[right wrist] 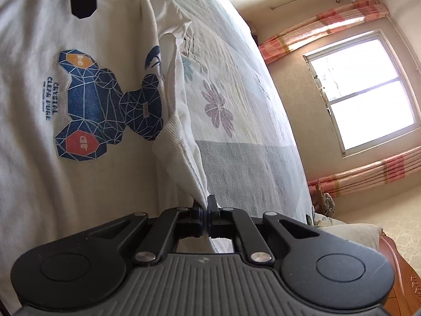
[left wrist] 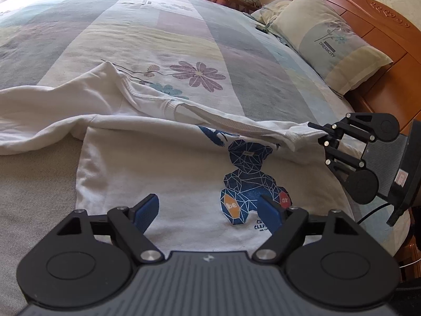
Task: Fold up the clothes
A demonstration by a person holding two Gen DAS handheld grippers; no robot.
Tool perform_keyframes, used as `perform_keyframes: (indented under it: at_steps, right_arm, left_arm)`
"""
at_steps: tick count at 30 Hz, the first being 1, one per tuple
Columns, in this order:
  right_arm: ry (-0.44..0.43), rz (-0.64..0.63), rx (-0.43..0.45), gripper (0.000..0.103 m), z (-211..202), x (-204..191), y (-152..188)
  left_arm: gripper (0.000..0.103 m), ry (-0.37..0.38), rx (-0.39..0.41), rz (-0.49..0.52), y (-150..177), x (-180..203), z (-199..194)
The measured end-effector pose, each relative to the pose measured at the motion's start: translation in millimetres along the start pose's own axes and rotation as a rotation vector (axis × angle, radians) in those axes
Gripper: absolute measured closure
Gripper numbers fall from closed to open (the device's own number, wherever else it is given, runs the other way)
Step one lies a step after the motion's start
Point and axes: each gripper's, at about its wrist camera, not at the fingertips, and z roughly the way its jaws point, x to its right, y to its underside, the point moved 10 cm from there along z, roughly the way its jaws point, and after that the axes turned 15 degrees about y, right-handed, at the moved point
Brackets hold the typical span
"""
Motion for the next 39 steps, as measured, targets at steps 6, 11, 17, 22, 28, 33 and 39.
perform_keyframes:
  at_steps: [6, 11, 17, 22, 28, 33, 39]
  right_arm:
    - [-0.035, 0.162, -0.077, 0.097, 46.8, 45.6, -7.5]
    - [-0.058, 0.259, -0.165, 0.097, 86.8, 55.6, 5.9]
    - [-0.038, 0.277, -0.242, 0.097, 130.0, 55.6, 9.6]
    - [-0.059, 0.335, -0.333, 0.097, 163.2, 54.2, 16.2]
    - [-0.203, 0.536, -0.372, 0.075, 130.9, 38.1, 17.2]
    - [-0.337, 0.753, -0.384, 0.049, 81.5, 27.7, 10.4]
    - [-0.499, 1.014, -0.394, 0.029, 21.3, 20.1, -0.4]
  left_arm:
    - [0.021, 0.006, -0.008, 0.01, 3.1, -4.3, -5.3]
    - [0.021, -0.005, 0.006, -0.01, 5.7, -15.4, -16.3]
    - [0.021, -0.018, 0.02, -0.041, 9.7, -28.8, -28.0]
    - [0.021, -0.015, 0.018, -0.054, 11.2, -36.6, -31.4]
    - [0.021, -0.005, 0.025, -0.056, 6.3, -44.6, -34.6]
    - [0.021, 0.019, 0.037, -0.023, -14.4, -49.9, -36.5]
    - [0.021, 0.113, -0.014, 0.155, -76.5, -50.4, -24.8]
